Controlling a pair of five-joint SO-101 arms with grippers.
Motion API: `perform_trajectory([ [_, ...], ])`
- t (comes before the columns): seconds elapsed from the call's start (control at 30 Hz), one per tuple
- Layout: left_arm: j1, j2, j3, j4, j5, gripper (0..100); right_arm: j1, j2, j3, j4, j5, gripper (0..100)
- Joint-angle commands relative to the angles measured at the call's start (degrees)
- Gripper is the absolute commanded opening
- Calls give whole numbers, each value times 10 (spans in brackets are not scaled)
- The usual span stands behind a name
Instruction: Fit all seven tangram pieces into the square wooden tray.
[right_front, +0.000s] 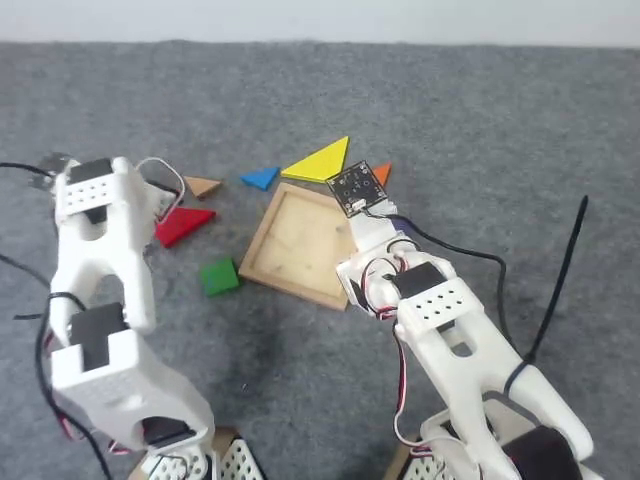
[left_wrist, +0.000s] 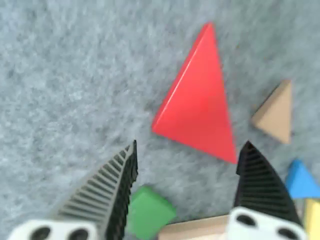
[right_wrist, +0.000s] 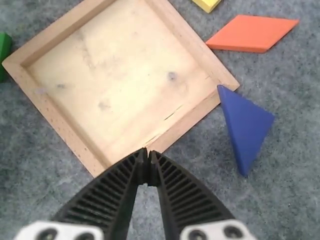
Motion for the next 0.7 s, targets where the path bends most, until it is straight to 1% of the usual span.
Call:
perform_trajectory([
  [0.0, 21, 16, -51, 2, 32, 322, 0, 2, -13, -12, 8, 9],
  [0.1, 8, 65, -93, 4, 38, 322, 0, 2, -13, -12, 8, 9],
  [0.17, -8, 99, -129, 24, 39, 322, -1, 2, -13, -12, 8, 9],
  [0.33, -14, 184, -239, 120, 39, 321, -1, 2, -13, -12, 8, 9],
  [0.43, -3, 239, -300, 174, 39, 320, -1, 2, -13, -12, 8, 9],
  [0.57, 14, 319, -374, 223, 38, 320, 0, 2, -13, -12, 8, 9],
  [0.67, 26, 372, -433, 283, 37, 320, 1, 2, -13, -12, 8, 9],
])
